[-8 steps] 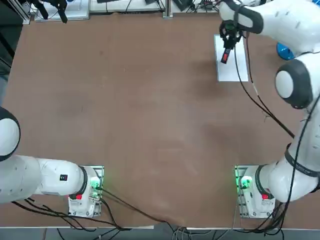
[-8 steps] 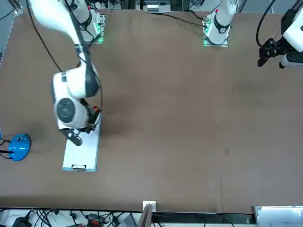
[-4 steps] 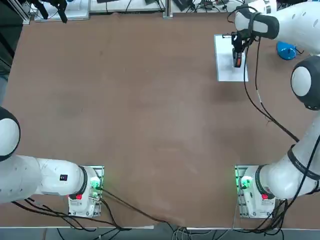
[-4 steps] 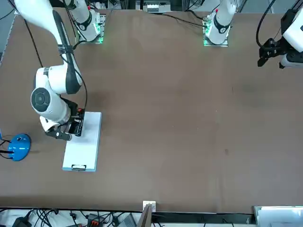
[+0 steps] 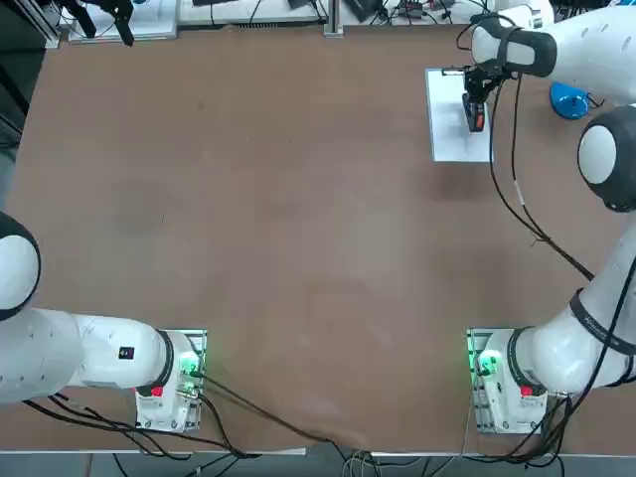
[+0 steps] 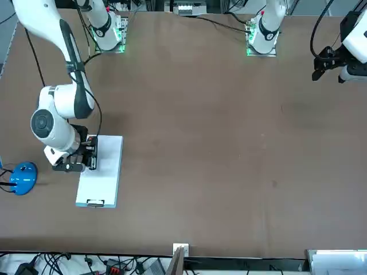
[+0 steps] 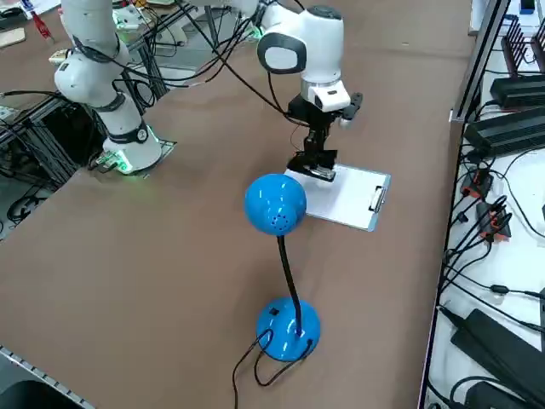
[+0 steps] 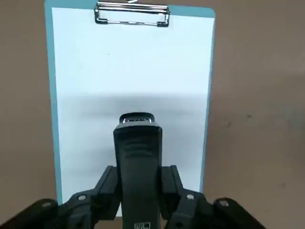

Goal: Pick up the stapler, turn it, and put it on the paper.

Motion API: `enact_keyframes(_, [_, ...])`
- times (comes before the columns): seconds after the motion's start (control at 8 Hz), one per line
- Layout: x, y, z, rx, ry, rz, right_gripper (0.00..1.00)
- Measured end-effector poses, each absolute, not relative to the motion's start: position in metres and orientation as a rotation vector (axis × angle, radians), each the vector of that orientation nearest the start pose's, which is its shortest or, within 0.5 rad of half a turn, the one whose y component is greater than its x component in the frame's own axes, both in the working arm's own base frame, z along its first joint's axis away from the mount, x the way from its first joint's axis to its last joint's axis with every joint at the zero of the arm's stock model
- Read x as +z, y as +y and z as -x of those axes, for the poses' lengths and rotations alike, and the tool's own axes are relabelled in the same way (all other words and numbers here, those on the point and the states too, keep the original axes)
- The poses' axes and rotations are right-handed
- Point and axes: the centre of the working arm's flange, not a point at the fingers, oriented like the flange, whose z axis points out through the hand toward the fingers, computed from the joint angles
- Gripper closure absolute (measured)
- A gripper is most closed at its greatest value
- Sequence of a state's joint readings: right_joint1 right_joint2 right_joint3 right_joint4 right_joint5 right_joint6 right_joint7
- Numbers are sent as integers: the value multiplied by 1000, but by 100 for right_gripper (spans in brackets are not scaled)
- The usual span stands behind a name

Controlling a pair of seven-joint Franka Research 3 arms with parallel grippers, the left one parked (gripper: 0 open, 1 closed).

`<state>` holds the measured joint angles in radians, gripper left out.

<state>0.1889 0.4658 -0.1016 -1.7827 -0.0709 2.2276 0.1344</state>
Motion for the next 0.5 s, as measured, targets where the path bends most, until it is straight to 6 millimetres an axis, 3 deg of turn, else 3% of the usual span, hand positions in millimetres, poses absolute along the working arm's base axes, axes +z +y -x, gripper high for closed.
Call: enact_keyframes(0.5, [268, 72, -659, -45, -78, 3239, 58])
